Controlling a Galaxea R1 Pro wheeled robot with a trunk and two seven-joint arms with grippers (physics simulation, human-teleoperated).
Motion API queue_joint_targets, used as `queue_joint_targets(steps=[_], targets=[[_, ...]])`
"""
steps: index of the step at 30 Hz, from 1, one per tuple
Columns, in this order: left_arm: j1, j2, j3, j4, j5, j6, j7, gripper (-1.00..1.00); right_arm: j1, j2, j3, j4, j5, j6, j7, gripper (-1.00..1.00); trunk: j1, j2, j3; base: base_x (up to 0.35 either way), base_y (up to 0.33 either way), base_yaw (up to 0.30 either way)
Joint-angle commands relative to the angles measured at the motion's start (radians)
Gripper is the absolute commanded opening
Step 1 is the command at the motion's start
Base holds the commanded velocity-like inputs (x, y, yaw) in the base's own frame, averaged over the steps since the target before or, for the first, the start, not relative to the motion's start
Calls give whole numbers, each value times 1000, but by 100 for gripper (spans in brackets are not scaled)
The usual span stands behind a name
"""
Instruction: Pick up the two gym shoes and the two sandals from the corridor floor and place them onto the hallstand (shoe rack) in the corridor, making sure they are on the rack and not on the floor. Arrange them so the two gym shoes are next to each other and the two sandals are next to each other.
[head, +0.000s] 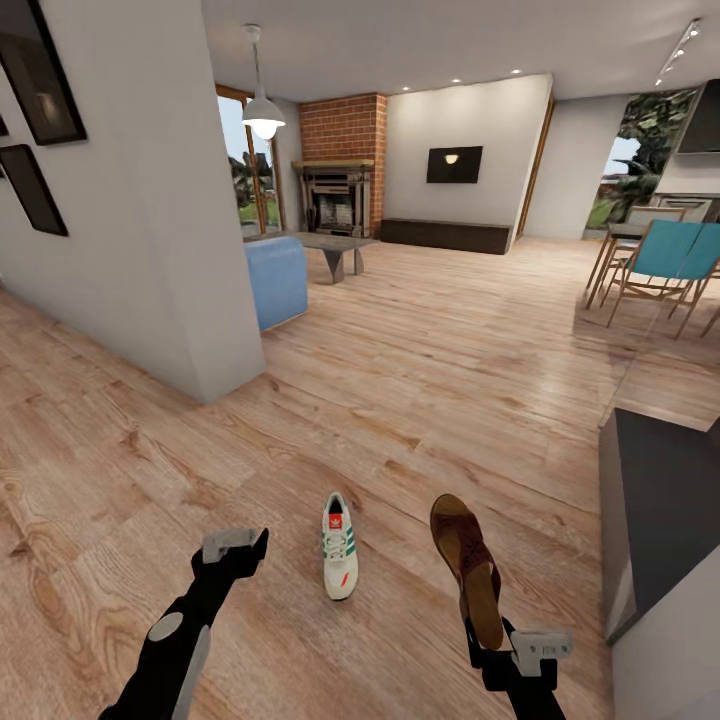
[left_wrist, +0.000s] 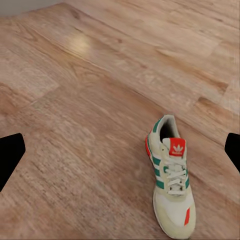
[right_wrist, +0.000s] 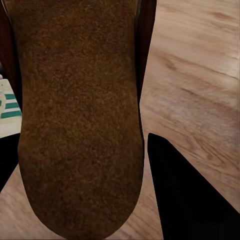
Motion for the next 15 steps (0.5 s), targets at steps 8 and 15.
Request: queue_joint_targets(steps=[8, 15], targets=[[-178, -52, -49, 135, -8, 132, 211, 100, -1, 0, 5, 7, -1, -1, -24, -100, 0, 0, 0, 0, 0, 0], [-340, -58, -78, 370, -8, 92, 295, 100, -1, 0, 11, 8, 2, -2, -49, -100, 0, 0, 0, 0, 0, 0]])
